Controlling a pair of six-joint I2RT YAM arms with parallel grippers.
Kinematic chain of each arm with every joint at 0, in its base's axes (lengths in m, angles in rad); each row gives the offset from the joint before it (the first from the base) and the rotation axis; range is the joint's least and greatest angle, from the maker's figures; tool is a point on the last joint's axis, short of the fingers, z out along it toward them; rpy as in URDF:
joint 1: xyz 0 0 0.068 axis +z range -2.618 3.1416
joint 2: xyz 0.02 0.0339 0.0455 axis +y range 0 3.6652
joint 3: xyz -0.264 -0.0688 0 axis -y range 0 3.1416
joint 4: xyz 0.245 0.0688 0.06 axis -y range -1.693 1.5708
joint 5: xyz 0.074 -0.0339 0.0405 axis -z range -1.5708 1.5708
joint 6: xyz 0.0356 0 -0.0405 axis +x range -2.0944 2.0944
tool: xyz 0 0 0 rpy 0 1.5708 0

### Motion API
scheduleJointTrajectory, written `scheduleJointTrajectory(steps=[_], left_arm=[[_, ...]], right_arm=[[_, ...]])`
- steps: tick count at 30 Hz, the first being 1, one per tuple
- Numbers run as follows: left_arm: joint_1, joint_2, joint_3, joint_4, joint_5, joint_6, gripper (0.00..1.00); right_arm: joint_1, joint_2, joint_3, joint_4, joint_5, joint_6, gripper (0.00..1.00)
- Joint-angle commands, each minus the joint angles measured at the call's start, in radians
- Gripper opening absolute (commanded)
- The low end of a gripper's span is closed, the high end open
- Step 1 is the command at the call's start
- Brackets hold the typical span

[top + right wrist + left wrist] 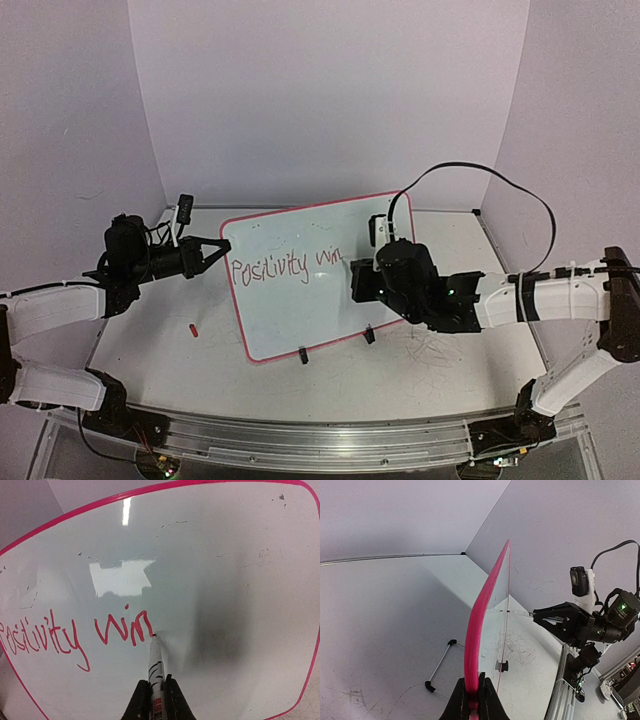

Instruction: Write a sentence on the whiteboard

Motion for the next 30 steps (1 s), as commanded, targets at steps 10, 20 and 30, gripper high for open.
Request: scheduleJointTrajectory(steps=[10,20,30], left_arm=[[-0.011,-0.007,0.013,0.003,0.003,0.053,0.00],[-0.012,-0.001,0.014,0.001,0.003,0.054,0.00],[-0.012,-0.004,0.013,0.001,0.002,0.055,0.00]], right_arm=[[-0.032,-0.029,0.034,0.053,-0.003,-0.054,0.00],[-0.038,-0.003,0.043,0.085,0.005,-0.071,0.00],[-0.041,0.027,0.051,0.093,0.008,-0.074,0.00]])
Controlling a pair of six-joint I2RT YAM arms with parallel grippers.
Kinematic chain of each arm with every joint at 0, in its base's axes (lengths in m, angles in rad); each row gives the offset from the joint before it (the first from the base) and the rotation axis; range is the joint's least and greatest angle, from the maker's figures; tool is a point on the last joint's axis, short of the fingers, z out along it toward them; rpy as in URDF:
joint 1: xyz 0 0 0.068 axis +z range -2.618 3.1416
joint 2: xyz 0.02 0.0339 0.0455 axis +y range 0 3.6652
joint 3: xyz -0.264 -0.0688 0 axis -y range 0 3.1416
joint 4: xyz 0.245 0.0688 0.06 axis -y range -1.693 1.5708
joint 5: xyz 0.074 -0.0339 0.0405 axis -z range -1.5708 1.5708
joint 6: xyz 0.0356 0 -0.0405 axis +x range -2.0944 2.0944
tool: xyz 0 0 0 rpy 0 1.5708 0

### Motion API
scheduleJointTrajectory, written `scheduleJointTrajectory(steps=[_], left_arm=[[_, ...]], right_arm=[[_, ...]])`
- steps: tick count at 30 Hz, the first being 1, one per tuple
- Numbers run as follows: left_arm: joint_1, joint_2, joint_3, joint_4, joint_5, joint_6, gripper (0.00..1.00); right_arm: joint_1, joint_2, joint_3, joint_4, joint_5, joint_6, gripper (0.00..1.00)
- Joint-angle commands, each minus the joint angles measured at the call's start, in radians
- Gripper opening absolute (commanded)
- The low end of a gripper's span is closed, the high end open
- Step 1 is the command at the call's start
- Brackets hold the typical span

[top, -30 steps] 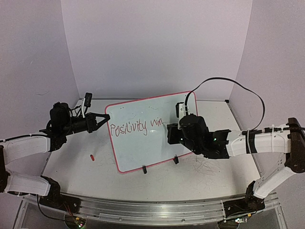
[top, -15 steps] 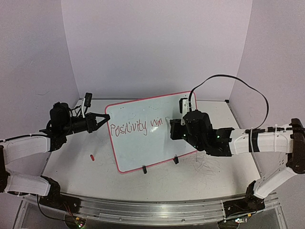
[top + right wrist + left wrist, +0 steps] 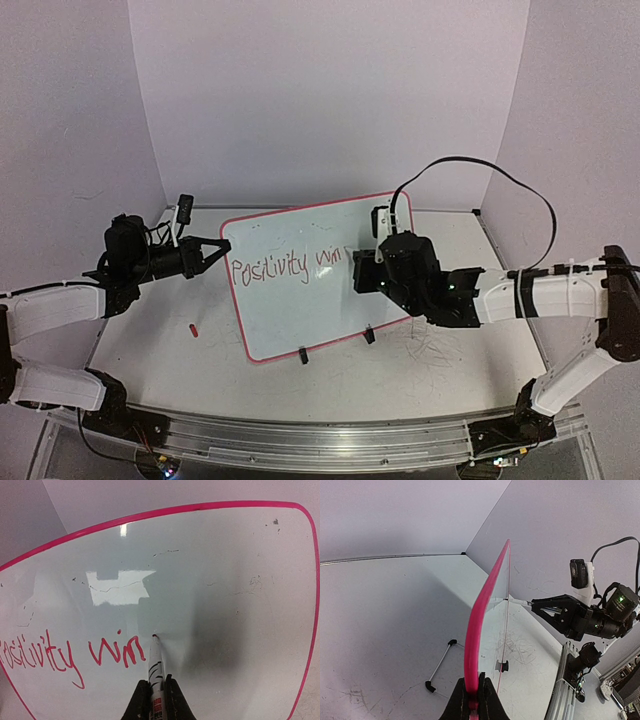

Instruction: Write a sentence on the whiteboard

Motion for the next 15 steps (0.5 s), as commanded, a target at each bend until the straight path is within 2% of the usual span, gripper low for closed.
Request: scheduleJointTrajectory(steps=[1,15], left_arm=[[-0.012,-0.004,0.013,0.001,0.001,0.055,0.00],[-0.011,-0.003,0.012,-0.001,0.001,0.054,0.00]], right_arm=[[-0.005,0.022,0.045,0.038,0.006,-0.011,0.00],[0.005,-0.001,-0.005,0.024,-0.043,0.044,0.00]])
